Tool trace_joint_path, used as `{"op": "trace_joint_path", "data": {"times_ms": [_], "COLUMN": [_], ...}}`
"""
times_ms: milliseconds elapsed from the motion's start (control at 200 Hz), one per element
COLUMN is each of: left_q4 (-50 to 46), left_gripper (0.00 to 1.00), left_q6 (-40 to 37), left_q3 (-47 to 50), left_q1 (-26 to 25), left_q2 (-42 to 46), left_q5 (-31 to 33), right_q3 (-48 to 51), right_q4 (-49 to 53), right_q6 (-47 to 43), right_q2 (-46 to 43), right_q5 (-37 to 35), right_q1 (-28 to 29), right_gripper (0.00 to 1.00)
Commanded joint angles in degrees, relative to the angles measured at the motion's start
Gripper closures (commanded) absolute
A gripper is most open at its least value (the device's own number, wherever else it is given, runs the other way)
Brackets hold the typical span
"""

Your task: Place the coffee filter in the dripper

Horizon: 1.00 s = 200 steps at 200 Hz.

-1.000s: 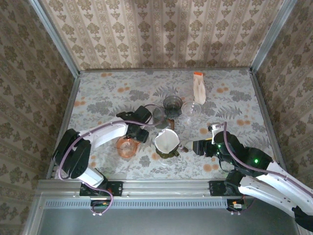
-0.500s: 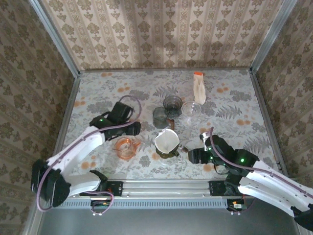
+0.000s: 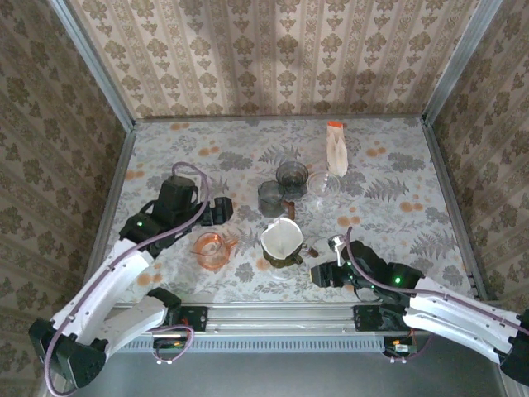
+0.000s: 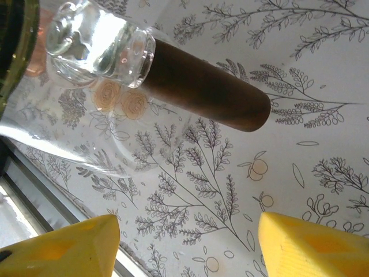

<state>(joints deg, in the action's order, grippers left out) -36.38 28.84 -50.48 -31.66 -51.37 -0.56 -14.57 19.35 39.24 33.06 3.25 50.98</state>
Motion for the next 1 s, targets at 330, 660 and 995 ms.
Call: {"op": "trace_joint_path", "data": {"times_ms": [330,660,995], "left_q4": [0.17,0.26,-0.14], "left_gripper": [0.03,0.02,0.02], "left_q6": [1.94,1.85,2.17], "left_q3": [2.49,3.10,4.85], "left_q1": [1.20,2.10,2.74], "left_q2": [3.37,4.25,5.94], "left_q5": [-2.17,-3.33,-3.49], "right_q3": [3.40,5.60,5.78], "right_q4": [-6.28,-21.61,-29.63], "right_q6": [-3.40,-8.40,-10.15], "right_q2": [-5.42,0.31,7.09], "right_q5": [-7.86,1.76,14.23], "right_q1": [1.73,-6.18,-14.50], "right_gripper": [0.29,0.26,0.26]}}
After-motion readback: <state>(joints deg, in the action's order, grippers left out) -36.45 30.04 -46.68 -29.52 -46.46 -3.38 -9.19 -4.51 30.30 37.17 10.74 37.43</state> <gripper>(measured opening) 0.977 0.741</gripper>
